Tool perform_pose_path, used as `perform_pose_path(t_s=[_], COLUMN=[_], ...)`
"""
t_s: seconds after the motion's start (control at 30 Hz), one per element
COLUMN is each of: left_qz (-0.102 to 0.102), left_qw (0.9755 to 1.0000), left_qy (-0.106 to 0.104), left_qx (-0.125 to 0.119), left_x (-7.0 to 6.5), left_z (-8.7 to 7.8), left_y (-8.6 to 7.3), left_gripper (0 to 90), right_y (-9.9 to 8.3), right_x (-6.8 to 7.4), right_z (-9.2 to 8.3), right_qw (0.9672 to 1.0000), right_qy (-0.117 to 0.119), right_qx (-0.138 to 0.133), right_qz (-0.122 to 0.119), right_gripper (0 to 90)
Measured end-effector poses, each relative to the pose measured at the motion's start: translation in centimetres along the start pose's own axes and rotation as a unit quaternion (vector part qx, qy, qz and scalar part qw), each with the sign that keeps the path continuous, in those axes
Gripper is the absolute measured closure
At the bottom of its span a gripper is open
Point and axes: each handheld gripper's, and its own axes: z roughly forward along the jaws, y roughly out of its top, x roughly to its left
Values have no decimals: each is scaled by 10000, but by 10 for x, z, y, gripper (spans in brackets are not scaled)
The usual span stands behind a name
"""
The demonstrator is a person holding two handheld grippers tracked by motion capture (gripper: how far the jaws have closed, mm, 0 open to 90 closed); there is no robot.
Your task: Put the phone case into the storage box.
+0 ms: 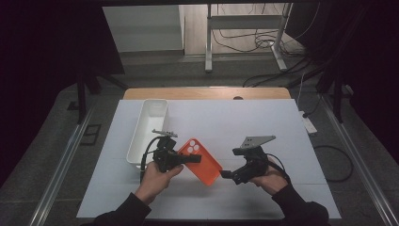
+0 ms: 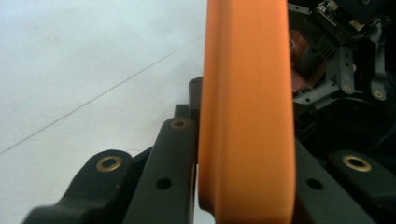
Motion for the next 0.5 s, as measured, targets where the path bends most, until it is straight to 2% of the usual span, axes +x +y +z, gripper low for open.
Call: perform_pose_path(t_s=[0.13,0.27,0.33,0.5], left_qz=[283,625,752,849], left_qw=[9996,9979,9969,9958], left_qy=[11,-63,-145,-258], left_qx=[81,139,174,211], left_x=[-6,-12,-15,-17], left_z=[1,2,3,4], left_y=[2,3,3,4], left_gripper=[841,841,841,841], right_y=[1,2,2,3], right_x=[4,9,10,13], right_z=[2,6,7,9], right_qw=[9998,9994,9991,9986], right_qy=[104,142,166,286], right_qx=[129,240,330,423], right_qz=[-120,-228,-185,-162], right_gripper=[18,30,28,21])
